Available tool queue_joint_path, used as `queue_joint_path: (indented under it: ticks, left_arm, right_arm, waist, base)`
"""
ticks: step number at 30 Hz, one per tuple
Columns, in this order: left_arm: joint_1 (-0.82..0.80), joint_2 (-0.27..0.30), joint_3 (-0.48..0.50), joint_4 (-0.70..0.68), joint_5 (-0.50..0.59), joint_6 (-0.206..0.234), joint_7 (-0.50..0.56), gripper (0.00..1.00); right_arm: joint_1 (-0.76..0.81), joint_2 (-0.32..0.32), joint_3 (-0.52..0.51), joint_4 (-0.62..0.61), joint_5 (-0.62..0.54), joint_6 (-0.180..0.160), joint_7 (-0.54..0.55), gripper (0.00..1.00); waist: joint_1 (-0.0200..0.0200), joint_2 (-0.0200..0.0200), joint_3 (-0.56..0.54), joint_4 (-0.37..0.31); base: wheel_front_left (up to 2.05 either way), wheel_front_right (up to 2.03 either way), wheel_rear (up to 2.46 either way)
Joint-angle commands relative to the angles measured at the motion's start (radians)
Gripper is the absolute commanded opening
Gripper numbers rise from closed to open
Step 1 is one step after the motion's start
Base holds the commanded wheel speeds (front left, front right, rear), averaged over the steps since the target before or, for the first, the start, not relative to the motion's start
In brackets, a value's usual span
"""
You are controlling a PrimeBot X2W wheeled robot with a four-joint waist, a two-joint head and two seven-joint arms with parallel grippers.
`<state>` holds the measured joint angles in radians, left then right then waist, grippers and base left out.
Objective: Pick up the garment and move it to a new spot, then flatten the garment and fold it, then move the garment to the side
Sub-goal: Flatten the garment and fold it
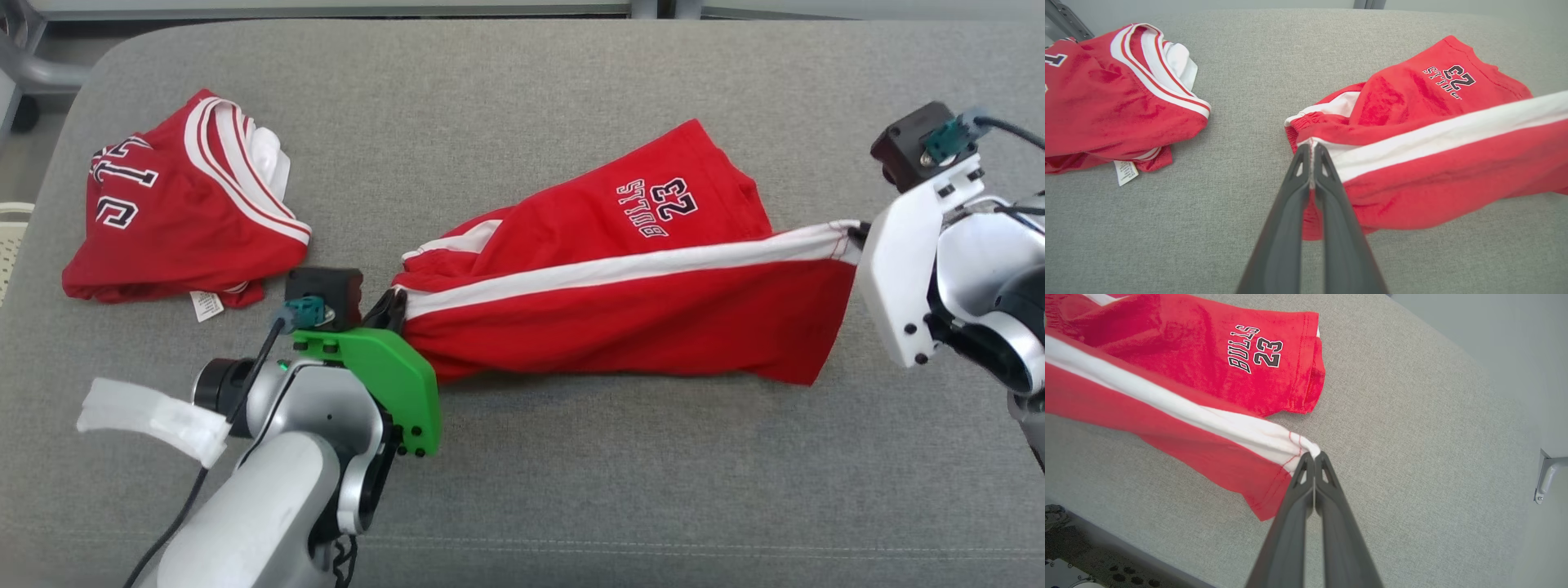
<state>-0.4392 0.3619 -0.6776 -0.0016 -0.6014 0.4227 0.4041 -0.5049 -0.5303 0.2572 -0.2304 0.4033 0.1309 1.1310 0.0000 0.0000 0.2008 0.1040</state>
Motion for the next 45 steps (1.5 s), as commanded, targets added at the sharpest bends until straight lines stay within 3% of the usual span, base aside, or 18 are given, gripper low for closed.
queue_joint_path:
  ticks: [1,15,31,45]
  left_arm:
    - [-0.032,-0.016,-0.002,0.010,0.011,0.006,0.005,0.00]
    - [-0.239,-0.152,0.018,0.173,-0.007,-0.008,-0.007,0.00]
    - [-0.326,-0.190,0.071,0.286,-0.046,-0.024,-0.055,0.00]
    - [-0.396,-0.241,0.077,0.406,-0.059,-0.037,-0.099,0.00]
  right_arm:
    - [-0.034,-0.008,0.007,0.027,-0.021,0.000,-0.021,0.00]
    - [-0.314,0.006,0.096,0.263,-0.107,0.000,-0.221,0.00]
    - [-0.462,0.058,0.098,0.370,-0.140,0.000,-0.293,0.00]
    - [-0.547,0.080,0.186,0.570,-0.170,0.000,-0.480,0.00]
  waist:
    - [0.0000,0.0000,0.039,0.028]
    - [0.0000,0.0000,0.135,0.074]
    - [0.0000,0.0000,0.187,0.071]
    - [0.0000,0.0000,0.232,0.089]
  base:
    - [0.00,0.00,0.00]
    - [0.00,0.00,0.00]
    - [0.00,0.00,0.00]
    - [0.00,0.00,0.00]
